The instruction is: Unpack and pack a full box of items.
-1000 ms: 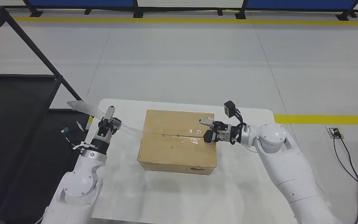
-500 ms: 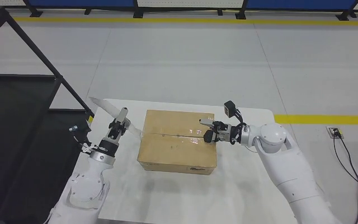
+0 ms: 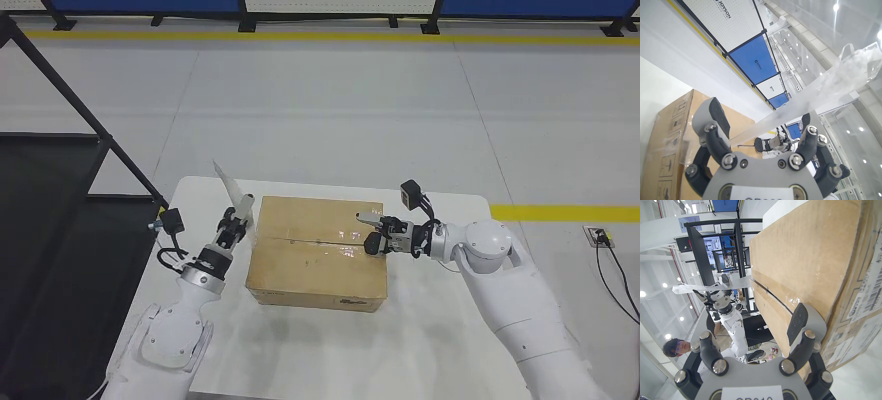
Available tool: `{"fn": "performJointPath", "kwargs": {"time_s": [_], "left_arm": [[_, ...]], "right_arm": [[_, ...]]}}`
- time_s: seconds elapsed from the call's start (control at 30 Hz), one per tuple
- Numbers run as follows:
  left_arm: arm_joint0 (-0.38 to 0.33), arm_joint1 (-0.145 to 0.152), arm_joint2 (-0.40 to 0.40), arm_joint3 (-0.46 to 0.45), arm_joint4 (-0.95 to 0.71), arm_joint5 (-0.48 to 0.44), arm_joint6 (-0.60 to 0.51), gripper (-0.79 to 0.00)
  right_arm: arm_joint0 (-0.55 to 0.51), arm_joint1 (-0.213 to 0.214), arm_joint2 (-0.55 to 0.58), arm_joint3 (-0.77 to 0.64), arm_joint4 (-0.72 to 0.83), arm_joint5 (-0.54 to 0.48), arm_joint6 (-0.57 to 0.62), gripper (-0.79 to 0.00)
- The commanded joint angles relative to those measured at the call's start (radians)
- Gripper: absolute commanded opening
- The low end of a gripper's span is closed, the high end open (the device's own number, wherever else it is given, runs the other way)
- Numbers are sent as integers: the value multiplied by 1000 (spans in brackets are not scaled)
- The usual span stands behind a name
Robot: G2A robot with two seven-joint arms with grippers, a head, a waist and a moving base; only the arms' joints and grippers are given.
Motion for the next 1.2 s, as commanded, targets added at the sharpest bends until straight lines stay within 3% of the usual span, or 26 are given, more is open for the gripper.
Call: {"fn": "performJointPath", "kwargs": {"time_s": [0.0,0.27,0.77,1.17], "left_arm": [[-6,-3,8,3,6,2,0,0],[-20,-11,22,15,15,4,1,0],[-19,-22,34,11,42,5,-12,0],[-25,-34,60,13,84,9,4,0]], "right_arm": [[0,0,0,0,0,0,0,0],[-22,1,-3,-29,-6,8,-34,0],[-133,35,94,-158,34,-70,-55,0],[-229,67,151,-263,33,-193,45,0]]}}
